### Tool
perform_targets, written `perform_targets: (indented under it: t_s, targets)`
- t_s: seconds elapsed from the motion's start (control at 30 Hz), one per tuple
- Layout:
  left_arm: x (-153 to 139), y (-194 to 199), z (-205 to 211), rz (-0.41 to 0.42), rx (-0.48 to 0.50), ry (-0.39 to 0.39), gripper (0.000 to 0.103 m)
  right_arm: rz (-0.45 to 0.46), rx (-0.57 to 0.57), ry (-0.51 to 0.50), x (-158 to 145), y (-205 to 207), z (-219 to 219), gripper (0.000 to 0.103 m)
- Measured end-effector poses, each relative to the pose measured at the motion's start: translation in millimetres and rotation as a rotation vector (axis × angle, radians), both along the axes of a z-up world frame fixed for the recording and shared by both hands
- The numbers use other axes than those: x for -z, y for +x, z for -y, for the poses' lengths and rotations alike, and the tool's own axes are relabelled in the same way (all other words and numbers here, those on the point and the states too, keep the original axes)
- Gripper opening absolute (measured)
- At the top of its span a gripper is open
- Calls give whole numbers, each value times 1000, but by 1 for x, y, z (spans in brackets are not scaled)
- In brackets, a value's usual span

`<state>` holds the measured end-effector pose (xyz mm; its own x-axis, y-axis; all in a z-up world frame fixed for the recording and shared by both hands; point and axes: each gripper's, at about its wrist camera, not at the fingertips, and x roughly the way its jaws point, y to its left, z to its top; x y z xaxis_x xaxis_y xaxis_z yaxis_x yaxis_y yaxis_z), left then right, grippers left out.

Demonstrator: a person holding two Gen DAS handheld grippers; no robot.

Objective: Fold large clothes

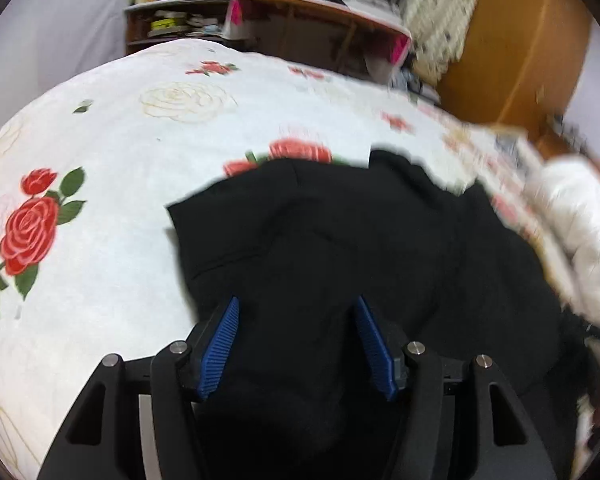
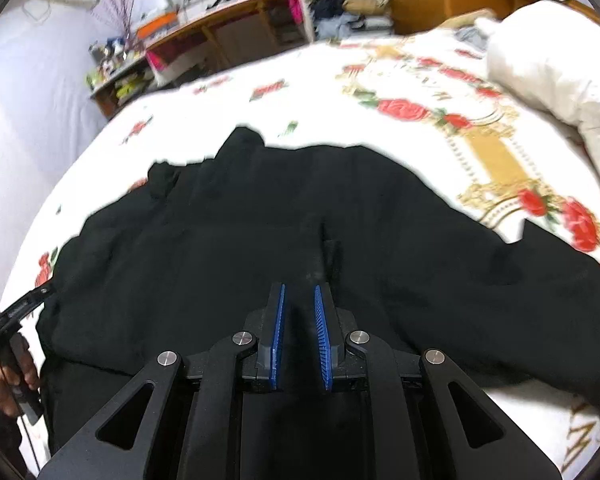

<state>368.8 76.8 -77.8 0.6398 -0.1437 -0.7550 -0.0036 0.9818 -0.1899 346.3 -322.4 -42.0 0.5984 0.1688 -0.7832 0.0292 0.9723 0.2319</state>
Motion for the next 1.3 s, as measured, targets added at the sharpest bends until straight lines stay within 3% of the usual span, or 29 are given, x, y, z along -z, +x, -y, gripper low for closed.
perform_targets:
  t_s: [0.1,0.3,0.4,0.47,0.57,0.73,0.97,1.3]
  targets:
    - [13,1,9,1,15,51,64,-123,7,-33,45,5,-1,15]
    - [12,-1,14,-23,15,98,67,-120,38,8,52,-11,9,18]
    - [-9,-18,11,-11,10,90,66,-117,48,-14,30,-24,7,19]
    - [-26,-38,11,22,10,83,66,-71,50,-11,13,-47,8,25]
    - [-50,-76,18,70,31,77,66,-25,76,5,-12,-84,17,54]
    - [-82,-146,44,136,82,89,66,26,143,28,-40,-154,38,55]
    - [-113,-212,78,166,156,77,66,85,200,-10,-71,-236,53,55]
    - [-130,-259,103,156,190,63,66,121,256,-40,-84,-287,66,55]
